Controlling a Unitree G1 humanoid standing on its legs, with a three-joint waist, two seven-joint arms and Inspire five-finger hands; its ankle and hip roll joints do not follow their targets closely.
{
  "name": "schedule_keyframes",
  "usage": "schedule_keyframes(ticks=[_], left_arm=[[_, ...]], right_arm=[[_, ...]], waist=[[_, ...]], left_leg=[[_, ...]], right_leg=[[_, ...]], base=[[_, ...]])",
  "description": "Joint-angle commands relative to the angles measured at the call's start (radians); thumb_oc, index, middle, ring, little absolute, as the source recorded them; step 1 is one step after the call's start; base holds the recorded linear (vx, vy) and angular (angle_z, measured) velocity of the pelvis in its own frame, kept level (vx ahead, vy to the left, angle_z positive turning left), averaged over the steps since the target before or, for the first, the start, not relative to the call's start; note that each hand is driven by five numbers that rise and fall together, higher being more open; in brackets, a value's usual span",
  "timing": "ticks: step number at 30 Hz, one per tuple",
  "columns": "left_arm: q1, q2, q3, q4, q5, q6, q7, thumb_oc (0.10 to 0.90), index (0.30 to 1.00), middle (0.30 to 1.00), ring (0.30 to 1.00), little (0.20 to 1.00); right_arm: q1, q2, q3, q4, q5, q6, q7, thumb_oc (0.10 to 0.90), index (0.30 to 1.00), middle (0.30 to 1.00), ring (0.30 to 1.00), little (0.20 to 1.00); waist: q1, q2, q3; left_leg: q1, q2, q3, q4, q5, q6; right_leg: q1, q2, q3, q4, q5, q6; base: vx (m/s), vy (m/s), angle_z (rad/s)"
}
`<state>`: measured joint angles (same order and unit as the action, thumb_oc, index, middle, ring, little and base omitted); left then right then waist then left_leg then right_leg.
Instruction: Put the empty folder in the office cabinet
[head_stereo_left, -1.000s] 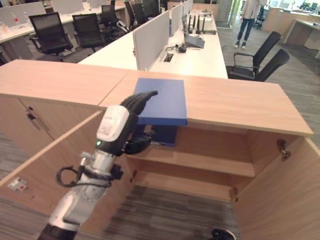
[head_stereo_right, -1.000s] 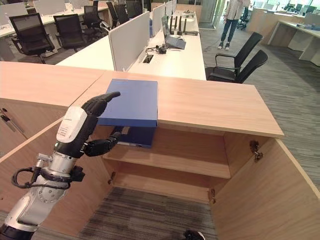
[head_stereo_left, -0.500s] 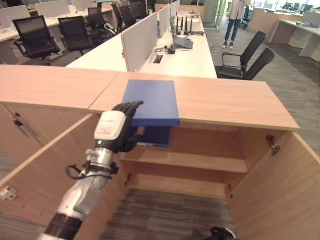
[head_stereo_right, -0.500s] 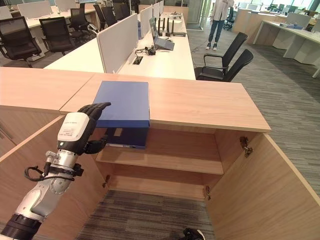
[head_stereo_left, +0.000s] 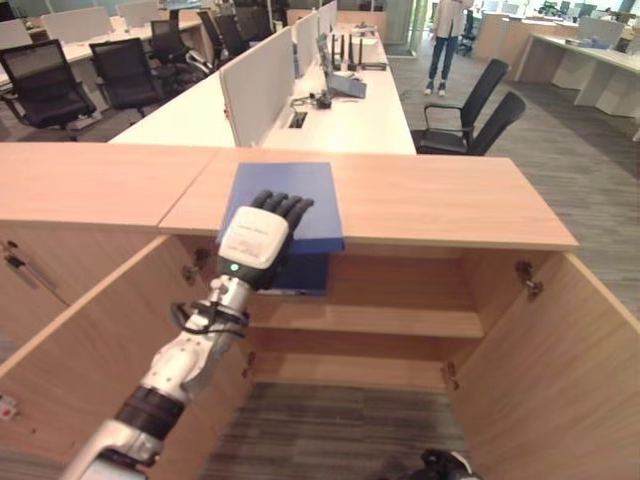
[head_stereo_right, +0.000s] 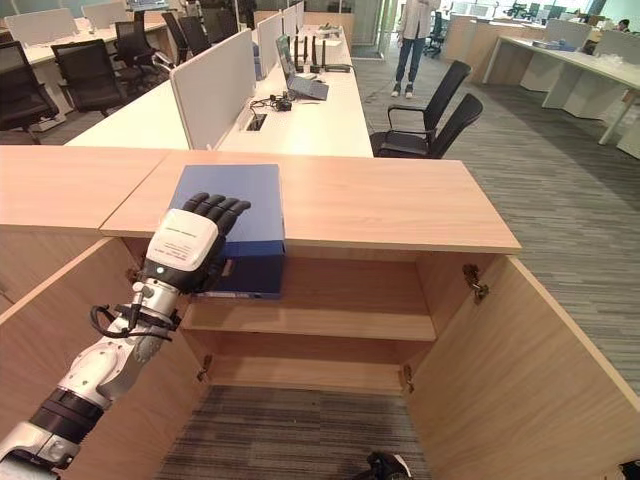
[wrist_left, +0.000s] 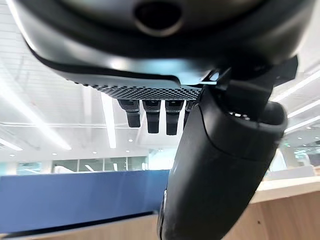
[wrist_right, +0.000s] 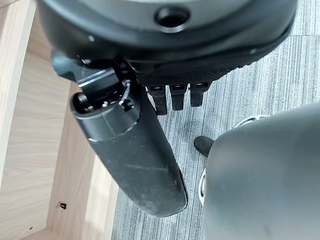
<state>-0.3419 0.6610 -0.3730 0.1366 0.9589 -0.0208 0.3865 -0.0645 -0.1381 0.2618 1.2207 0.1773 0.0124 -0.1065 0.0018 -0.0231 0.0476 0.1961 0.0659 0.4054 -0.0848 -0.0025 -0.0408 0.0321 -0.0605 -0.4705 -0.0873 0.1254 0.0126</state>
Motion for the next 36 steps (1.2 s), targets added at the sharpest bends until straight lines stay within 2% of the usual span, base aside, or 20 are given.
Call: schedule_keyframes(ticks=[1,13,20,25,29,30,31,32,33,36], left_arm=[[-0.222,0.067,-0.001,0.021,0.032,0.032,0.050,0.800,0.900,0.900,0.900,0.900],[-0.174,0.047,0.027,0.051,0.025,0.046,0.036,0.800,0.900,0.900,0.900,0.900],[-0.218,0.054,0.034,0.160,0.036,0.110,0.055,0.800,0.900,0.900,0.900,0.900],[-0.289,0.079,0.003,0.283,0.041,0.159,0.054,0.800,0.900,0.900,0.900,0.900],[-0.296,0.086,-0.010,0.312,0.044,0.164,0.045,0.800,0.900,0.900,0.900,0.900],[-0.298,0.086,-0.014,0.321,0.044,0.165,0.044,0.748,0.822,0.822,0.822,0.822],[-0.294,0.087,-0.017,0.328,0.044,0.166,0.043,0.624,0.636,0.636,0.636,0.636],[-0.293,0.088,-0.018,0.336,0.045,0.168,0.042,0.541,0.512,0.512,0.512,0.512],[-0.290,0.087,-0.022,0.347,0.045,0.169,0.042,0.400,0.300,0.300,0.300,0.300],[-0.287,0.084,-0.031,0.377,0.047,0.174,0.046,0.400,0.300,0.300,0.300,0.300]], right_arm=[[-0.020,-0.027,0.041,0.027,-0.027,-0.008,-0.012,0.800,0.900,0.900,0.900,0.900],[-0.014,-0.027,0.032,0.035,-0.032,-0.001,-0.003,0.800,0.900,0.900,0.900,0.900],[-0.009,-0.028,0.035,0.032,-0.034,-0.001,-0.002,0.800,0.900,0.900,0.900,0.900],[-0.006,-0.031,0.047,0.029,-0.038,-0.002,0.000,0.800,0.900,0.900,0.900,0.900],[-0.001,-0.032,0.046,0.030,-0.038,-0.002,0.001,0.800,0.900,0.900,0.900,0.900],[-0.001,-0.032,0.046,0.032,-0.038,-0.003,0.001,0.800,0.900,0.900,0.900,0.900],[-0.001,-0.032,0.046,0.033,-0.039,-0.003,0.001,0.800,0.900,0.900,0.900,0.900],[-0.002,-0.032,0.046,0.035,-0.039,-0.003,0.001,0.800,0.900,0.900,0.900,0.900],[-0.002,-0.030,0.046,0.037,-0.038,-0.003,0.000,0.800,0.900,0.900,0.900,0.900],[-0.002,-0.030,0.049,0.034,-0.035,-0.005,-0.001,0.800,0.900,0.900,0.900,0.900]], waist=[[0.004,0.001,-0.020],[0.005,0.001,-0.019],[-0.001,0.002,-0.021],[-0.013,0.003,-0.024],[-0.014,0.002,-0.024],[-0.014,0.002,-0.023],[-0.014,0.002,-0.023],[-0.015,0.003,-0.023],[-0.014,0.003,-0.024],[-0.017,0.003,-0.024]], left_leg=[[-0.023,0.005,-0.019,-0.003,-0.063,-0.036],[-0.020,0.003,-0.017,-0.003,-0.064,-0.036],[-0.017,0.001,-0.014,-0.003,-0.063,-0.036],[-0.015,0.001,-0.007,-0.003,-0.063,-0.037],[-0.014,0.000,-0.004,-0.003,-0.064,-0.036],[-0.014,-0.001,-0.003,-0.003,-0.064,-0.036],[-0.013,-0.001,-0.002,-0.003,-0.064,-0.035],[-0.013,-0.001,-0.002,-0.003,-0.064,-0.035],[-0.012,-0.002,-0.002,-0.003,-0.065,-0.035],[-0.011,-0.002,0.001,-0.003,-0.065,-0.035]], right_leg=[[0.131,-0.039,0.015,0.000,-0.126,0.121],[0.136,-0.039,0.016,0.000,-0.129,0.120],[0.138,-0.039,0.015,0.000,-0.129,0.122],[0.138,-0.039,0.016,0.000,-0.129,0.123],[0.137,-0.040,0.015,0.000,-0.128,0.124],[0.137,-0.041,0.015,0.000,-0.127,0.124],[0.138,-0.040,0.016,0.000,-0.128,0.124],[0.138,-0.041,0.017,0.000,-0.128,0.124],[0.138,-0.041,0.018,0.000,-0.128,0.124],[0.138,-0.041,0.019,0.000,-0.128,0.125]], base=[[0.00,0.000,0.00],[0.00,0.000,0.00],[0.00,0.000,0.00],[0.00,0.001,-0.01],[0.00,0.000,0.00],[0.00,0.000,0.00],[0.00,0.000,0.00],[0.00,0.000,0.00],[0.00,0.000,0.00],[0.00,0.000,0.00]])
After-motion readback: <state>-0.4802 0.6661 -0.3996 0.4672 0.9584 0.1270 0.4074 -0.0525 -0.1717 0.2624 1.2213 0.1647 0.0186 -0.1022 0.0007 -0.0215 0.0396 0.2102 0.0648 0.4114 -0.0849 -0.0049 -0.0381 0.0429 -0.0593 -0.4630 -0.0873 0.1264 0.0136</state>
